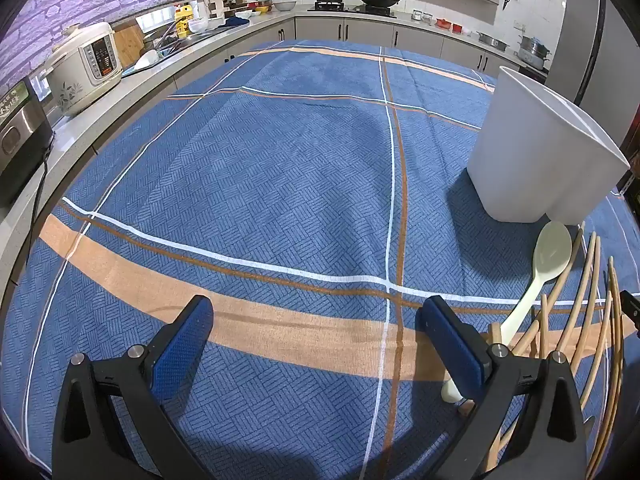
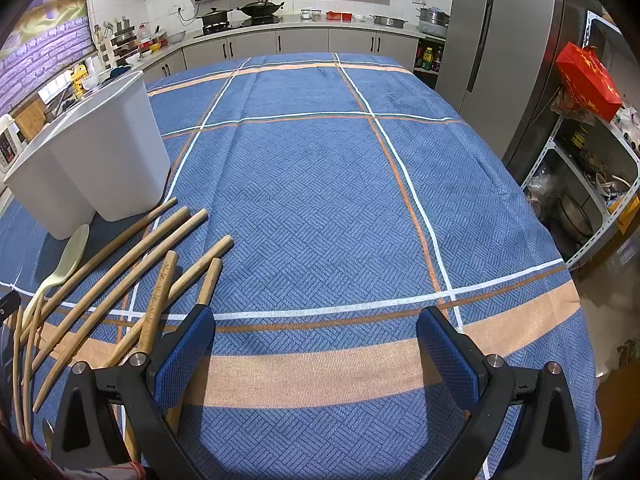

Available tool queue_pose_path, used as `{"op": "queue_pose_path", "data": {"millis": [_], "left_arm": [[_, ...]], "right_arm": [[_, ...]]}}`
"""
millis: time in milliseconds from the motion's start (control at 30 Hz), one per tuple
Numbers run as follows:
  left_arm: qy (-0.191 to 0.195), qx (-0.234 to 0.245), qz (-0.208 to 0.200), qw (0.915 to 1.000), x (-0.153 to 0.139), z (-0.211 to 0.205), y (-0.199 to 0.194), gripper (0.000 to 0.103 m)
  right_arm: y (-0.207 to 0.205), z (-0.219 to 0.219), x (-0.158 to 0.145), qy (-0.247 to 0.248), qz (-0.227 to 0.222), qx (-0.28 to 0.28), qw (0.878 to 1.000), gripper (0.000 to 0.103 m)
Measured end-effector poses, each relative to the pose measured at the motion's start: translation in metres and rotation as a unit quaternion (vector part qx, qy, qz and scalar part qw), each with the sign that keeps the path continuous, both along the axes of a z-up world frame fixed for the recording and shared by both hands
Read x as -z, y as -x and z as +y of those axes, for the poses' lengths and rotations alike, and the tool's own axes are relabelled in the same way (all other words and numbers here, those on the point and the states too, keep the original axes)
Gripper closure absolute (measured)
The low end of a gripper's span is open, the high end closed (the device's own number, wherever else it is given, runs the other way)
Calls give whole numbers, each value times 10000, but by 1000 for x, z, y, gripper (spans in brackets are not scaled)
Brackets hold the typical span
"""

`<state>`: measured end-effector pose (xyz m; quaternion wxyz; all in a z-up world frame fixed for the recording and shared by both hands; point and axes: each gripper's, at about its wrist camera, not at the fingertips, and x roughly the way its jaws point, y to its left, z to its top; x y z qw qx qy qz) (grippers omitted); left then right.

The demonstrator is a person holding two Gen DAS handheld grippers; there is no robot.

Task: Organize utensils

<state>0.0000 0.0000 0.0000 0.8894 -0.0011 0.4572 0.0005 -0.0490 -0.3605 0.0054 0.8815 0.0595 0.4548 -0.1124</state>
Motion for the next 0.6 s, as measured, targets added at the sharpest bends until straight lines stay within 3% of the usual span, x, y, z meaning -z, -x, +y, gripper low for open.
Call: {"op": "queue_pose_path", "data": {"millis": [600], "left_arm": [[-8,10,-6,10000,0,0,0,0]], "right_arm": [[7,-5,-2,-52,83,20,10000,0]]}}
